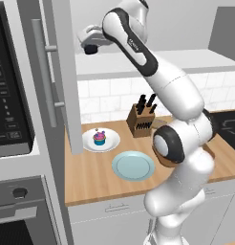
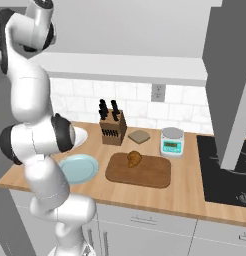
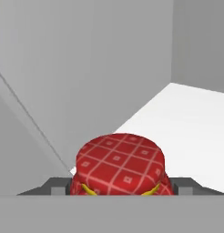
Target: From the different types of pastries on the counter, select a croissant and place it on the cutting board. Then retrieve a jar of jam from the cabinet and place it alongside the croissant on the cutting board.
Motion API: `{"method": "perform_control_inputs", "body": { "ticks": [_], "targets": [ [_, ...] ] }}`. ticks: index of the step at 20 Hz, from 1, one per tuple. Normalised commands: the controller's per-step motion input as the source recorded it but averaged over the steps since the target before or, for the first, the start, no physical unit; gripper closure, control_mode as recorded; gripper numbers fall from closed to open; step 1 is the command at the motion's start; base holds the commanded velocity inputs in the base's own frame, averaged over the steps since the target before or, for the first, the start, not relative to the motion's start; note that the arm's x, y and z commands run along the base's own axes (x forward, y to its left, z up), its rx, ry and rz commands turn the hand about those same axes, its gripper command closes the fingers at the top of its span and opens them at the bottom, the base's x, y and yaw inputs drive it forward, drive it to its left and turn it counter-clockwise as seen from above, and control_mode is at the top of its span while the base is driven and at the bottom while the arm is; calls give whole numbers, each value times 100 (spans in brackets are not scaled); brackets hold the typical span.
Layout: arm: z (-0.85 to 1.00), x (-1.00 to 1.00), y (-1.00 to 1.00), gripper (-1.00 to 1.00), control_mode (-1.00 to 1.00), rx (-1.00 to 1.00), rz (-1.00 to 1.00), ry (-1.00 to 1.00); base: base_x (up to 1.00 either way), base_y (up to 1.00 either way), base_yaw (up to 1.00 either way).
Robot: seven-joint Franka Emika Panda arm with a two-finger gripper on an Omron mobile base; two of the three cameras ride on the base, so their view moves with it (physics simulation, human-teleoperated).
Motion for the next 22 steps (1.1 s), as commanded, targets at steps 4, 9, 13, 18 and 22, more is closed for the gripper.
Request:
{"method": "perform_control_inputs", "body": {
  "ticks": [4,9,13,18,22],
  "targets": [
    [-90,-68,-24,100,-100,-3,0,-13,0,0,0],
    [-100,-71,-24,100,-100,-8,0,-22,0,0,0],
    [-96,-54,-54,100,-100,-2,0,-23,0,0,0],
    [-78,-50,-67,100,-100,-2,-4,-31,0,0,0],
    [-57,-4,-22,100,-100,-13,-44,-29,0,0,0]
  ]
}}
